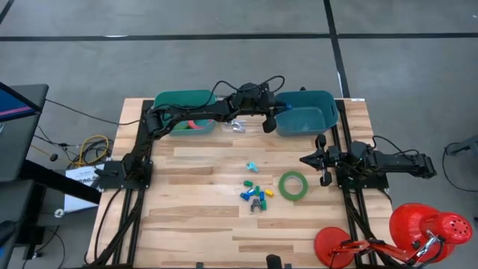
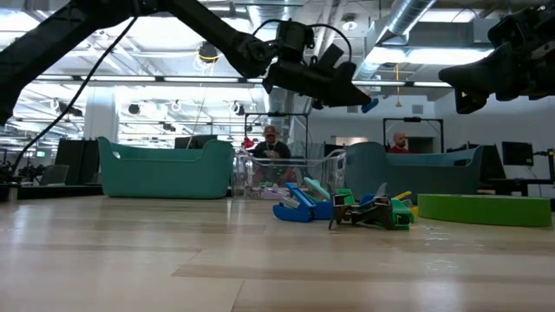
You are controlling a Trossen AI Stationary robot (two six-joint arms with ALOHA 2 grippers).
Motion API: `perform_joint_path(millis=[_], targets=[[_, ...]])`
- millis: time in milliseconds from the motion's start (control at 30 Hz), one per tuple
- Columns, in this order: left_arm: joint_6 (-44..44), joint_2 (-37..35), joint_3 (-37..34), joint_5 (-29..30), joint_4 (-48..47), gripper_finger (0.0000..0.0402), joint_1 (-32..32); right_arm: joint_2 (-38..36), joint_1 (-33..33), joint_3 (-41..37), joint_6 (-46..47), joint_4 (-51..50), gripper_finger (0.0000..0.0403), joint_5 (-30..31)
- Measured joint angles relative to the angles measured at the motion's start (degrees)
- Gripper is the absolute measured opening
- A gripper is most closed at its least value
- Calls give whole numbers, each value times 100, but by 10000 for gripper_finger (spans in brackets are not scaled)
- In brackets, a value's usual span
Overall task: Pick and place Stapler, Stapler remover, tape
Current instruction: Put the blue staple remover into the dark blue bin, then put the blue stapler into the dark blue bin
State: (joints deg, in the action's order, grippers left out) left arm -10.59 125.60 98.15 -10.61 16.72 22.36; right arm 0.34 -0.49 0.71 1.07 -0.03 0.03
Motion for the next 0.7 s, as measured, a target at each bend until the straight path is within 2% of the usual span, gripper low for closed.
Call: perform_joint_path(millis=[400, 533, 700], targets=[[4, -2, 0, 75, 30, 70, 19, 1, -1, 0, 0, 0, 0, -1], [22, -2, 0, 325, 28, 97, 17, 2, -1, 0, 0, 0, 0, 0], [39, -2, 0, 356, 26, 145, 13, 1, 0, 0, 1, 0, 0, -2]])
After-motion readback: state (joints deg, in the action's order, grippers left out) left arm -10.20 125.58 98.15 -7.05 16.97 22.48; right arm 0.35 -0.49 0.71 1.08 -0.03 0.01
